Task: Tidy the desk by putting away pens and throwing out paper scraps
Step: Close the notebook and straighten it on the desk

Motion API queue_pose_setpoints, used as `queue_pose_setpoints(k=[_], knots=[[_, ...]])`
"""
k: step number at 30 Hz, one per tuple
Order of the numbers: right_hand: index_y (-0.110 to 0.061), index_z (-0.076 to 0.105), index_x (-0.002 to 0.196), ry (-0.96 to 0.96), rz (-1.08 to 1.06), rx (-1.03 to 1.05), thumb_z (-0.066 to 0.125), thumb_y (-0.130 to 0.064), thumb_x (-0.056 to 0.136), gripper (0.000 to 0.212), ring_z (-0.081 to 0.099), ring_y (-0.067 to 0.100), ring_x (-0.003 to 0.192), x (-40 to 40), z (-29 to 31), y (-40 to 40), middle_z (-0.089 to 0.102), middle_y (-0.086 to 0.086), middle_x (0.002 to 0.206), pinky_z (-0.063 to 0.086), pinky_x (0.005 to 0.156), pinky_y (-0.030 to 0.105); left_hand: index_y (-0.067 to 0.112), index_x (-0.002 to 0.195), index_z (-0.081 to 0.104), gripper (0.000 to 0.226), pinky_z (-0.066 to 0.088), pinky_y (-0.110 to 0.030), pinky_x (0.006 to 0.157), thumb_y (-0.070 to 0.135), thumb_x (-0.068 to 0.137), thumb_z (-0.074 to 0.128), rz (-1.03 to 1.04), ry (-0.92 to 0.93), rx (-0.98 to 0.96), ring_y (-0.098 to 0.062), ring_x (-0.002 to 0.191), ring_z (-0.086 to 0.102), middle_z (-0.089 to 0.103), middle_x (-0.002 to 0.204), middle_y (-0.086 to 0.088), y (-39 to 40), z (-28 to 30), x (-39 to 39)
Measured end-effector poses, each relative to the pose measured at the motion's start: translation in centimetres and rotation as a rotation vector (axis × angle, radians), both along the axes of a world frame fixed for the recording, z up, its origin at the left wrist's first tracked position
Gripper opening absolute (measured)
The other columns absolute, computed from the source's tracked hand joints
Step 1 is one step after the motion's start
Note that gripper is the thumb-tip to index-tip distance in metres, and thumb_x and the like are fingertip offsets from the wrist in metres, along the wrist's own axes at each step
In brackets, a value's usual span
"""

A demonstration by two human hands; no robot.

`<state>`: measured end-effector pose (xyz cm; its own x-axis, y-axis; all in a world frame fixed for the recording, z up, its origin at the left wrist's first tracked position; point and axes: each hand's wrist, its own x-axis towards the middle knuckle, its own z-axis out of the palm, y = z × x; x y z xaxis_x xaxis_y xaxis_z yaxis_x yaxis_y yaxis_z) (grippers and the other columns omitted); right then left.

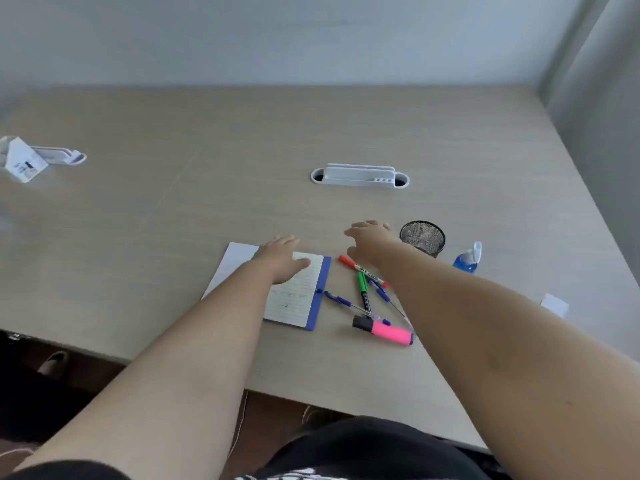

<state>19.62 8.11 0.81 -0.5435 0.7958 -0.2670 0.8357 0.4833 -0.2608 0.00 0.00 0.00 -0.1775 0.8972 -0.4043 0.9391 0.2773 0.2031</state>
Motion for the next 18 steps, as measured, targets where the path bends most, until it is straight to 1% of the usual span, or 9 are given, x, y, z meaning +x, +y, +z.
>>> queue_pose_setpoints(k=[2, 4, 6, 8, 10, 11, 13, 15, 18], knots=[[-0.025, 0.033, 0.146, -0.051, 0.036, -0.038, 0.041, -0.030, 0.093, 0.053, 0.018, 0.022, 0.145, -0.8, -1.1, -1.0, 0.026, -0.001, 0.157, 0.011, 0.118, 0.043, 0.018, 0.152, 0.016, 0.081, 0.013, -0.040, 0.117, 0.060, 0.090, 0.046, 0.025, -0.015, -0.058, -0.018, 0.149, 0.003, 0.010, 0.162, 0.003, -1.3, -1.2, -0.6], [-0.024, 0.034, 0.145, -0.111, 0.061, -0.093, 0.042, -0.029, 0.093, 0.054, 0.017, 0.022, 0.145, -1.2, -3.0, -2.4, 0.024, -0.003, 0.158, 0.010, 0.119, 0.042, 0.017, 0.152, 0.014, 0.095, 0.013, -0.041, 0.117, 0.069, 0.081, 0.050, 0.020, 0.015, -0.104, -0.019, 0.149, 0.001, 0.008, 0.162, 0.004, -2.6, -3.2, -1.3], [-0.024, 0.035, 0.144, -0.152, 0.073, -0.120, 0.045, -0.032, 0.092, 0.054, 0.014, 0.021, 0.146, -1.4, -5.0, -3.9, 0.020, -0.003, 0.159, 0.009, 0.120, 0.044, 0.017, 0.153, 0.010, 0.109, 0.007, -0.046, 0.119, 0.076, 0.072, 0.054, 0.014, 0.018, -0.103, -0.020, 0.149, -0.006, 0.003, 0.162, 0.005, -3.0, -4.8, -1.9], [-0.025, 0.033, 0.144, -0.131, 0.014, -0.135, 0.049, -0.040, 0.091, 0.058, 0.006, 0.021, 0.148, -1.0, -7.1, -5.5, 0.012, -0.001, 0.161, 0.006, 0.120, 0.046, 0.018, 0.153, 0.004, 0.121, -0.001, -0.050, 0.119, 0.078, 0.064, 0.059, 0.025, 0.012, -0.077, -0.021, 0.147, -0.015, -0.006, 0.162, 0.006, -4.0, -6.4, -2.0], [-0.025, 0.028, 0.146, -0.146, -0.062, -0.256, 0.052, -0.050, 0.088, 0.068, -0.005, 0.021, 0.148, -3.5, -10.3, -7.1, 0.002, 0.000, 0.162, 0.002, 0.120, 0.049, 0.020, 0.153, -0.004, 0.131, -0.008, -0.051, 0.117, 0.080, 0.057, 0.063, 0.005, -0.075, -0.211, -0.021, 0.145, -0.023, -0.017, 0.160, 0.009, -4.2, -9.8, -3.9], [-0.025, 0.025, 0.148, -0.124, -0.101, -0.244, 0.053, -0.054, 0.085, 0.074, -0.010, 0.020, 0.148, -3.0, -10.7, -8.1, -0.003, 0.000, 0.162, -0.002, 0.119, 0.051, 0.022, 0.152, -0.009, 0.135, -0.010, -0.051, 0.117, 0.080, 0.055, 0.064, -0.003, -0.088, -0.194, -0.020, 0.144, -0.026, -0.021, 0.159, 0.011, -5.2, -10.4, -3.3], [-0.027, 0.017, 0.149, -0.138, -0.131, -0.244, 0.055, -0.059, 0.082, 0.084, -0.016, 0.021, 0.147, -3.2, -10.9, -8.6, -0.011, -0.002, 0.161, -0.008, 0.118, 0.052, 0.026, 0.150, -0.015, 0.137, -0.011, -0.052, 0.116, 0.081, 0.053, 0.064, -0.013, -0.109, -0.182, -0.018, 0.143, -0.030, -0.026, 0.157, 0.014, -5.7, -11.2, -3.6], [-0.032, 0.012, 0.149, -0.119, -0.139, -0.239, 0.058, -0.062, 0.079, 0.089, -0.018, 0.022, 0.147, -4.0, -11.1, -8.3, -0.014, -0.005, 0.161, -0.011, 0.117, 0.053, 0.028, 0.150, -0.017, 0.136, -0.012, -0.053, 0.115, 0.082, 0.054, 0.062, -0.008, -0.115, -0.129, -0.016, 0.142, -0.030, -0.027, 0.156, 0.016, -5.3, -11.4, -4.2], [-0.036, 0.008, 0.149, -0.109, -0.130, -0.214, 0.059, -0.067, 0.074, 0.096, -0.018, 0.022, 0.146, -4.2, -10.7, -8.9, -0.015, -0.008, 0.160, -0.014, 0.114, 0.054, 0.029, 0.151, -0.011, 0.127, -0.009, -0.052, 0.117, 0.079, 0.060, 0.062, 0.007, -0.128, -0.044, -0.016, 0.144, -0.026, -0.020, 0.158, 0.017, -5.4, -11.3, -4.1]])
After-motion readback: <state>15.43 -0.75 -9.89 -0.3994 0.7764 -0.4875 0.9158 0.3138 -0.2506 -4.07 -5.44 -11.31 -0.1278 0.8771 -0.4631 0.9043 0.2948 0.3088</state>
